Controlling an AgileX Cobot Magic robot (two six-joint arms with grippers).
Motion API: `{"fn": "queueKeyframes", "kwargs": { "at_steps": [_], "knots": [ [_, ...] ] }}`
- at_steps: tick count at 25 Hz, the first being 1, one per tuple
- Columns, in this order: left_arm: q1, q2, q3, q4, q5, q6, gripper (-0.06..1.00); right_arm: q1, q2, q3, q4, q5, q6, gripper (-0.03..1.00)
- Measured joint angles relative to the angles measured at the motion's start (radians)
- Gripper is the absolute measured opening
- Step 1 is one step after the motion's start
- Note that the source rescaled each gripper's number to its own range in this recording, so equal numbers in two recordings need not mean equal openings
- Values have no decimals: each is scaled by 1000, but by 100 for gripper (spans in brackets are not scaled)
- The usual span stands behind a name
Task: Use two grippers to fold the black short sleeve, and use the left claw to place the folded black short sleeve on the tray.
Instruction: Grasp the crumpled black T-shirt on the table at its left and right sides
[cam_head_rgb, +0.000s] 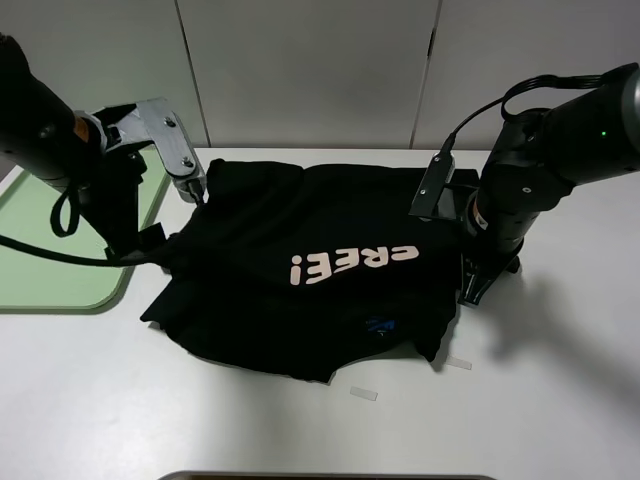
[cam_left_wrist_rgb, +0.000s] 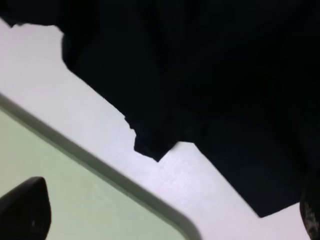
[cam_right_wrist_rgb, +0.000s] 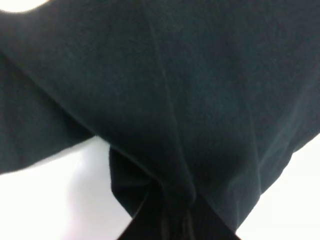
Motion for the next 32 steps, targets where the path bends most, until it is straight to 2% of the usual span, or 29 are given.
{"fn": "queueKeyframes", "kwargs": {
  "at_steps": [5, 8, 12, 20, 32],
  "knots": [
    [0, 43, 0, 38, -8, 168, 99, 0, 0, 0, 0, 16, 1, 0],
    [0, 85, 0, 96, -14, 221, 99, 0, 0, 0, 0, 23, 1, 0],
    [0, 150, 0, 136, -77, 222, 99, 0, 0, 0, 1, 22, 13, 0],
    [0, 270, 0, 139, -261, 149, 99, 0, 0, 0, 2, 21, 21, 0],
    [0, 346, 0, 139, -445, 121, 99, 0, 0, 0, 17, 16, 23, 0]
  ]
}}
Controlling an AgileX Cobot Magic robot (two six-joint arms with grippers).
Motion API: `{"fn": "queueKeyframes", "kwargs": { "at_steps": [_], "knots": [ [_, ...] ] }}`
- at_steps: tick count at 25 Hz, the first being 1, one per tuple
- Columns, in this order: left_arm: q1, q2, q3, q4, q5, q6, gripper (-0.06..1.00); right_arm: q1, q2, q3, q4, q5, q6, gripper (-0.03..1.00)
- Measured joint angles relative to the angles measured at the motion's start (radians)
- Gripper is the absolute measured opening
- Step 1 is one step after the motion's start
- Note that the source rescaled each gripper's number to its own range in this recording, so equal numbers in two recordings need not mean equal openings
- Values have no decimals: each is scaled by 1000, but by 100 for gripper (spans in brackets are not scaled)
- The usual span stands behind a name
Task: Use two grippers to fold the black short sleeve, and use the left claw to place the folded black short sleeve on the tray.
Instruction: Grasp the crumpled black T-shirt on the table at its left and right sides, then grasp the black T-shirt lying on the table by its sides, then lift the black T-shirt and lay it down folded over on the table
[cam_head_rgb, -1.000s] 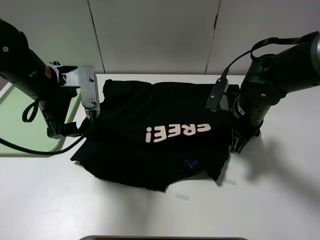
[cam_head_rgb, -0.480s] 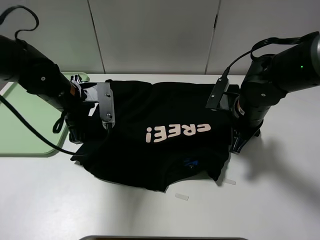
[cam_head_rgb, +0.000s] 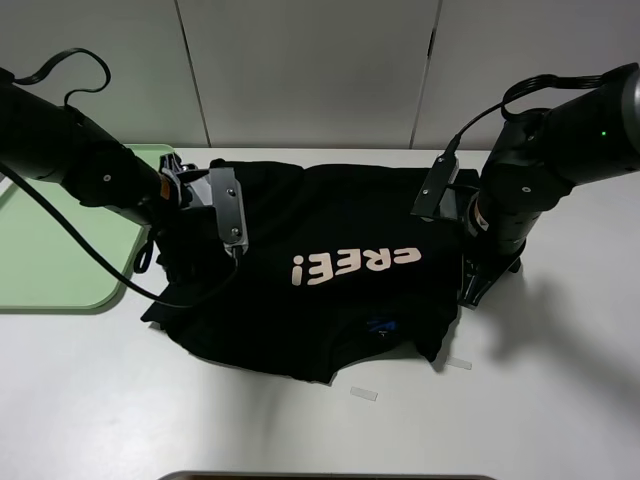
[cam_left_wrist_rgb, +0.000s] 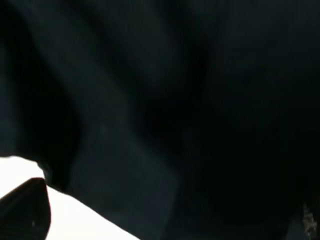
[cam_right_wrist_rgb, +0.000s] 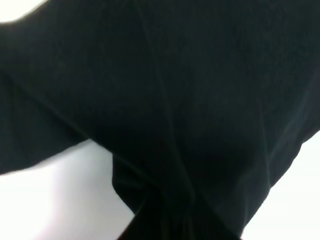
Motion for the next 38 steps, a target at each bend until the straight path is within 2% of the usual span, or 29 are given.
{"fn": "queueKeyframes", "kwargs": {
  "at_steps": [5, 13, 15, 22, 27, 28, 34, 38],
  "knots": [
    [0, 33, -1, 0, 0, -8, 98, 0, 0, 0, 3, 0, 0, 0],
    [0, 79, -9, -16, 0, -134, 94, 0, 0, 0, 15, 0, 0, 0],
    [0, 89, -10, -20, 9, -144, 88, 0, 0, 0, 19, 0, 0, 0],
    [-2, 99, -12, -22, 38, -147, 52, 0, 0, 0, 26, 0, 0, 0],
    [-2, 104, -12, -22, 51, -145, 12, 0, 0, 0, 29, 0, 0, 0],
    [-2, 104, -12, -22, 52, -145, 7, 0, 0, 0, 29, 0, 0, 0],
    [-2, 104, -13, -22, 91, -171, 4, 0, 0, 0, 29, -1, 36, 0],
    [-2, 103, -13, -21, 111, -231, 4, 0, 0, 0, 6, -4, 135, 0]
  ]
}}
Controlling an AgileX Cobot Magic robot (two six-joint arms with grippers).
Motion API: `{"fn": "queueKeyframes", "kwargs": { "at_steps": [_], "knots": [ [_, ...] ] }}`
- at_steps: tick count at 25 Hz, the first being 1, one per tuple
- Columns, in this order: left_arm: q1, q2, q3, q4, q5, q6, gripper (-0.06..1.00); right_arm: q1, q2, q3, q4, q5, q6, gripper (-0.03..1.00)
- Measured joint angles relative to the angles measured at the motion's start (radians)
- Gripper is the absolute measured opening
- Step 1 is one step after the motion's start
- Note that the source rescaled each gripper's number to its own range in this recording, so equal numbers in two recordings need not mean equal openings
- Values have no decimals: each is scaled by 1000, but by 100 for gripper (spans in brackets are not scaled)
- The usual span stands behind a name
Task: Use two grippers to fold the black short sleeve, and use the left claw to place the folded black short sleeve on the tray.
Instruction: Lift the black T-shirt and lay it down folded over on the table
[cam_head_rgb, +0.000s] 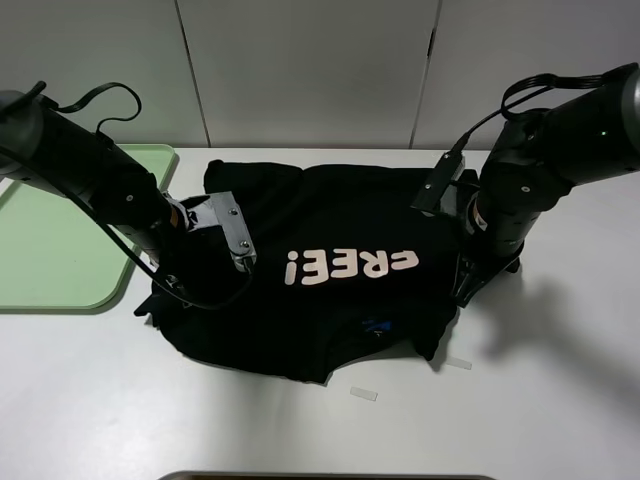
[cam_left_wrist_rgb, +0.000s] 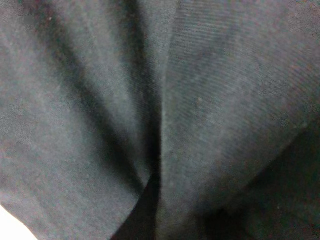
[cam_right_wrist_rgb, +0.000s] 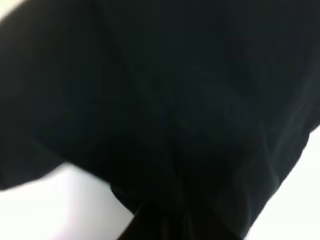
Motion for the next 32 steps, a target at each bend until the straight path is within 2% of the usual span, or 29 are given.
{"fn": "queueKeyframes", "kwargs": {
  "at_steps": [8, 11, 17, 22, 26, 32],
  "knots": [
    [-1, -157, 1, -1, 54, -196, 4, 0, -12, 0, -47, 29, 216, 0],
    [-4, -248, 1, -9, 100, -221, 4, 0, -90, 0, -46, 46, 283, 0],
    [-21, -389, 1, -70, 218, -225, 4, 0, -287, 0, -37, 74, 318, 0],
    [-108, -521, 1, -98, 289, -225, 4, 0, -484, 0, -26, 137, 321, 0],
    [-210, -634, 1, -130, 326, -233, 4, 0, -632, 0, -1, 193, 294, 0],
    [-324, -785, 2, -141, 341, -314, 4, 0, -836, 0, 78, 269, 205, 0]
  ]
}}
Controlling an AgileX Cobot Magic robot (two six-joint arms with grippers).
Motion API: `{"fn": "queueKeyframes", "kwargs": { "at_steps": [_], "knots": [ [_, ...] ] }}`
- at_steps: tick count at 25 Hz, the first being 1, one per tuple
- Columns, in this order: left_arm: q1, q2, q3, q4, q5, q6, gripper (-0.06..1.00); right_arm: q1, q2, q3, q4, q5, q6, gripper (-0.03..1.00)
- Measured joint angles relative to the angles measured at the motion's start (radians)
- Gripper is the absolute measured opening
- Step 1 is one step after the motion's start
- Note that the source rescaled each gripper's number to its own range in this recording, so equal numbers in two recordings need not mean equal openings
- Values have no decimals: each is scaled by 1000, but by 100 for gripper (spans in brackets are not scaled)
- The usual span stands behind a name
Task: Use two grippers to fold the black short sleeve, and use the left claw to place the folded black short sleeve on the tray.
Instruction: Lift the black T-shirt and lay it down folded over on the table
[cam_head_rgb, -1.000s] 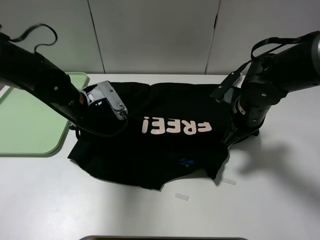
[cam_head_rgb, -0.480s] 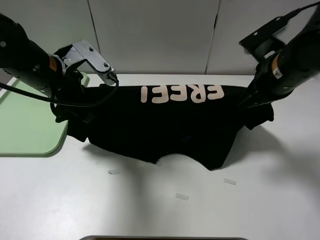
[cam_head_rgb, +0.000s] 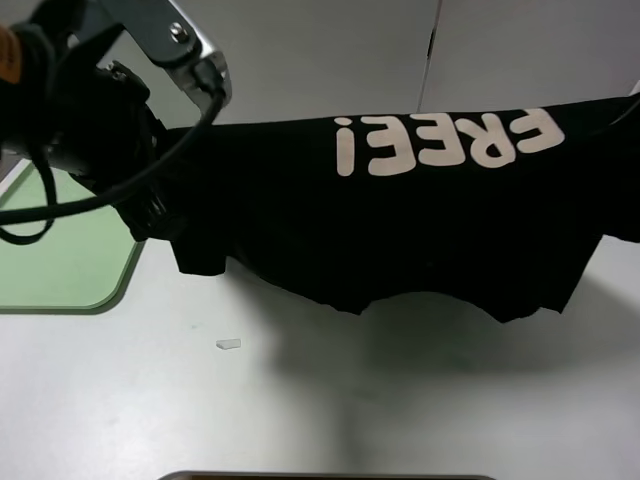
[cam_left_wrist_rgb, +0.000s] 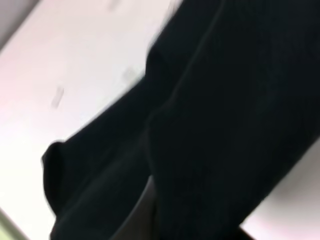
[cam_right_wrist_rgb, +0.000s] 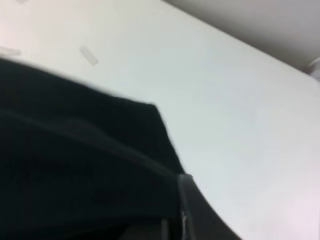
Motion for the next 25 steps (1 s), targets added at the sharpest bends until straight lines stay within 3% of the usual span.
{"fn": "queueKeyframes", "kwargs": {
  "at_steps": [5, 11, 21, 25],
  "knots": [
    [-63, -121, 0, -7, 15, -81, 4, 0, -165, 0, 32, 44, -84, 0],
    [-100, -242, -40, -85, 41, -112, 4, 0, -315, -17, 104, 84, -204, 0],
    [-130, -274, -305, -192, 132, -107, 4, 0, -341, -415, 253, 232, -278, 0],
    [-130, -270, -331, -179, 133, -107, 4, 0, -325, -502, 260, 249, -281, 0]
  ]
}}
